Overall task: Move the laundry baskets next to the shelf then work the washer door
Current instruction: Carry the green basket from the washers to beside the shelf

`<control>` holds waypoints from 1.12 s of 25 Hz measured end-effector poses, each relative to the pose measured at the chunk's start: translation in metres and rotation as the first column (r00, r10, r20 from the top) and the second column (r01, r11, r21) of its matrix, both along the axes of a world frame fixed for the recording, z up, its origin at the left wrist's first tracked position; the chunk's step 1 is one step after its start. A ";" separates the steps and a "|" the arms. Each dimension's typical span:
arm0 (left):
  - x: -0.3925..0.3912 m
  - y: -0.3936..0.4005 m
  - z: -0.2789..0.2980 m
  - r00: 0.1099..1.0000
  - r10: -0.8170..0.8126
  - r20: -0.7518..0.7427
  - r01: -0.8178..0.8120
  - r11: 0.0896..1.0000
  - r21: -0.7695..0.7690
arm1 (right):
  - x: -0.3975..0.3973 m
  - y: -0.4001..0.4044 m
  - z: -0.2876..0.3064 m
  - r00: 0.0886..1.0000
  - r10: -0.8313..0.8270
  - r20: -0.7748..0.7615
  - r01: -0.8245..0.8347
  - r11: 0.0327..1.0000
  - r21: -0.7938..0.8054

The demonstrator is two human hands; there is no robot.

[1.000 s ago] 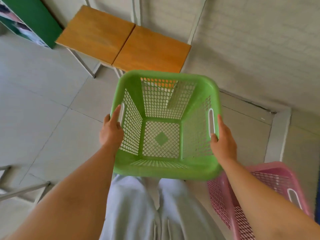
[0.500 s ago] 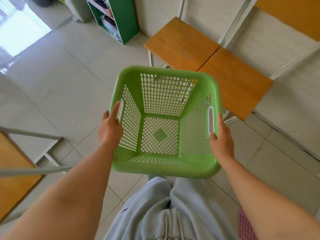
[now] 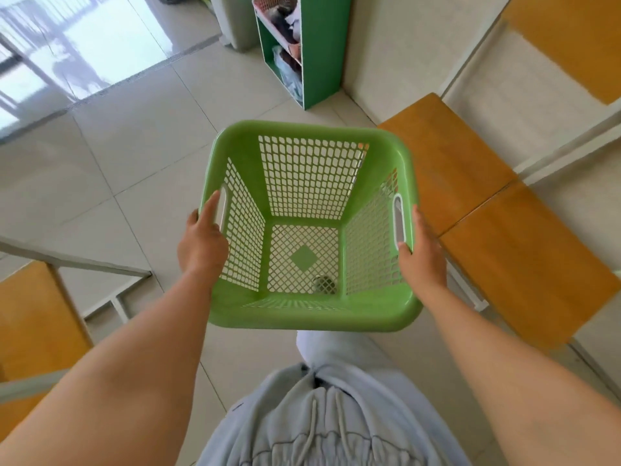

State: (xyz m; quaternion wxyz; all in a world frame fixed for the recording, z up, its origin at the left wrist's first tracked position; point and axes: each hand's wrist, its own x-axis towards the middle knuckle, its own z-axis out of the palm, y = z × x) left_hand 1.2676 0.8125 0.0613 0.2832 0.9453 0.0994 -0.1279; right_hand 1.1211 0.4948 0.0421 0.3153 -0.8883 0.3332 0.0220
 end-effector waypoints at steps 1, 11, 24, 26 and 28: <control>0.015 -0.001 0.001 1.000 0.015 0.002 -0.015 1.000 -0.001 | 0.019 -0.003 0.002 1.000 0.006 -0.011 -0.006 1.000 0.001; 0.243 -0.017 -0.007 1.000 0.018 0.001 -0.018 1.000 -0.003 | 0.246 -0.018 0.003 1.000 -0.012 -0.012 0.012 1.000 0.023; 0.549 -0.133 -0.024 0.856 -0.518 -0.012 0.517 0.855 -0.032 | 0.419 -0.024 -0.023 0.811 -0.584 -0.038 0.586 0.810 0.038; 0.581 -0.166 -0.034 0.826 -0.563 -0.023 0.562 0.827 -0.039 | 0.440 -0.042 -0.036 0.784 -0.620 -0.032 0.621 0.783 0.036; 0.607 -0.198 -0.043 0.801 -0.597 -0.044 0.597 0.802 -0.017 | 0.459 -0.061 -0.047 0.763 -0.644 -0.050 0.646 0.763 0.032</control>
